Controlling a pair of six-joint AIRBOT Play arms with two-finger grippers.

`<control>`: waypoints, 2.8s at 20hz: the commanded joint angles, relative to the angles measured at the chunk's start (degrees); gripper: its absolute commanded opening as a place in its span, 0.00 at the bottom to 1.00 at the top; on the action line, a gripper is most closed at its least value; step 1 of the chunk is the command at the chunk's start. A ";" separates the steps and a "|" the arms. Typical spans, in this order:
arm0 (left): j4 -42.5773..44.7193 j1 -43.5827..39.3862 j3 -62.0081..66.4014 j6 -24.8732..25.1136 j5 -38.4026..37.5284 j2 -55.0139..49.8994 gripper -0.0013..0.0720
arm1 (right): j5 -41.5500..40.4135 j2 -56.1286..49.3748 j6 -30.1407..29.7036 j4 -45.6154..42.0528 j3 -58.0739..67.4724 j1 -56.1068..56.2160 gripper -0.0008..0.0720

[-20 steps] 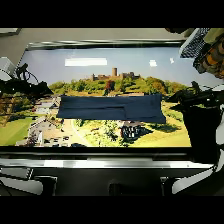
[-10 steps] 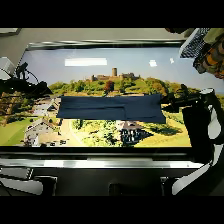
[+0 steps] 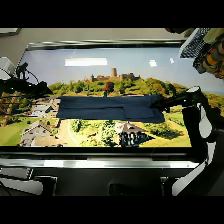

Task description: Fold the clothes and pants, and hang the long-sleeved shirts on hangers.

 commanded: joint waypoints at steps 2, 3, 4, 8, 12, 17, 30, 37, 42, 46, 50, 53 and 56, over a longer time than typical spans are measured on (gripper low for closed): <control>-1.57 -0.35 0.07 -0.20 0.02 -0.04 0.47 | 0.24 2.36 3.04 -0.46 0.11 1.16 0.05; -2.60 -0.81 0.07 -0.20 0.07 -0.09 0.45 | 0.33 3.87 4.11 -1.57 0.11 1.18 0.05; -3.93 -1.44 0.04 -0.20 0.04 -0.22 0.45 | 0.59 5.88 5.49 -3.67 0.11 1.18 0.05; -9.46 -7.93 0.04 -1.77 1.16 -2.38 0.45 | 4.59 15.06 12.76 -12.37 0.13 1.18 0.05; -15.26 -19.80 0.07 -5.33 7.10 -7.26 0.44 | 9.94 22.38 20.74 -20.09 4.00 1.14 0.05; -31.32 -36.44 0.09 -5.35 19.08 -13.84 0.04 | 17.00 26.01 24.72 -22.14 15.04 1.14 0.05; -43.06 -58.88 20.94 -26.27 35.47 -33.88 0.03 | 22.27 26.56 27.45 -21.88 25.92 1.18 0.05; -37.88 -53.94 22.84 -25.46 22.21 -31.01 0.03 | 19.41 26.53 25.70 -20.72 25.92 1.20 0.05; -10.69 -42.64 22.84 -25.66 -1.09 -18.71 0.03 | 18.99 26.25 24.70 -17.33 25.88 5.01 0.05; 5.55 -32.09 22.84 -22.82 -17.33 -5.90 0.03 | 16.41 24.87 29.29 -20.24 25.88 13.53 0.05; 6.56 -21.79 22.84 -20.92 -23.61 3.41 0.04 | 11.37 22.32 33.00 -21.86 25.88 23.15 0.05; 6.56 -16.37 22.84 -20.90 -23.58 7.65 0.04 | 7.45 18.75 35.45 -21.94 25.88 29.81 0.05; 6.56 -13.84 22.77 -19.58 -23.58 9.18 0.04 | 4.26 14.40 36.48 -21.94 25.88 35.04 0.05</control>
